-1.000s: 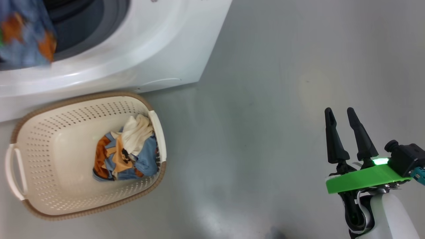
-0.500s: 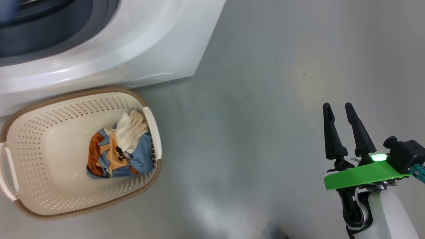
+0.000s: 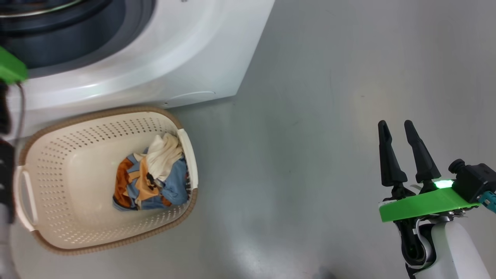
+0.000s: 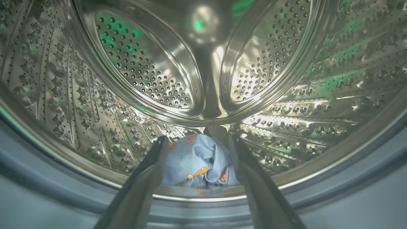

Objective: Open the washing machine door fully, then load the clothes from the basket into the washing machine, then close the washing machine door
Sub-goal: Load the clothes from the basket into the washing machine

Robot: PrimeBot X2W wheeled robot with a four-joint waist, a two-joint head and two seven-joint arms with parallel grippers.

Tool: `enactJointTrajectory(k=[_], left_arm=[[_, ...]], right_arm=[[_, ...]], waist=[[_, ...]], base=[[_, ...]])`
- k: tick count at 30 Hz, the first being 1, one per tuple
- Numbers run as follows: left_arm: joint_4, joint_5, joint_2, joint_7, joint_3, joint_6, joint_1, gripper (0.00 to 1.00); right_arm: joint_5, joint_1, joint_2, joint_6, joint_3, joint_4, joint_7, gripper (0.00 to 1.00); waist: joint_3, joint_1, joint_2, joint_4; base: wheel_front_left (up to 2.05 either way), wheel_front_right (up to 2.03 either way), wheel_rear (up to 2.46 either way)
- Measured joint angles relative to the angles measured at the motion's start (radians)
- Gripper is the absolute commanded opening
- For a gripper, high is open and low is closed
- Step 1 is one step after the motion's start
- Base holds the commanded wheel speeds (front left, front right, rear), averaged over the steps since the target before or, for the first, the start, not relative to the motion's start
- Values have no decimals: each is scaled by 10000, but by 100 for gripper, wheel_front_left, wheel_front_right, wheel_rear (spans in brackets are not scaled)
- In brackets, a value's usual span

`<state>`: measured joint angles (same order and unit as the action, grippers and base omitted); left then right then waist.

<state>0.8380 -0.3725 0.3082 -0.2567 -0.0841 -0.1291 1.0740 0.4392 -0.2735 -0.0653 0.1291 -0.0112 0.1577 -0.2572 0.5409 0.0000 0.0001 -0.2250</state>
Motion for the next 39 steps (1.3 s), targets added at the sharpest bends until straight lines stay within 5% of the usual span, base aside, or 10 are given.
enactJointTrajectory(k=[28, 39], left_arm=[[-2604, 531, -1724, 2, 577, 0, -5179, 100], [-3684, 890, -1969, 2, 767, 0, -7227, 100]], right_arm=[[33, 1000, -1047, 0, -63, 477, 2, 100], [48, 1637, -1475, 0, -336, 531, 2, 100]], waist=[[-2271, 0, 0, 1228], [-3160, 0, -1, 1742]], base=[[0, 0, 0], [0, 0, 0]])
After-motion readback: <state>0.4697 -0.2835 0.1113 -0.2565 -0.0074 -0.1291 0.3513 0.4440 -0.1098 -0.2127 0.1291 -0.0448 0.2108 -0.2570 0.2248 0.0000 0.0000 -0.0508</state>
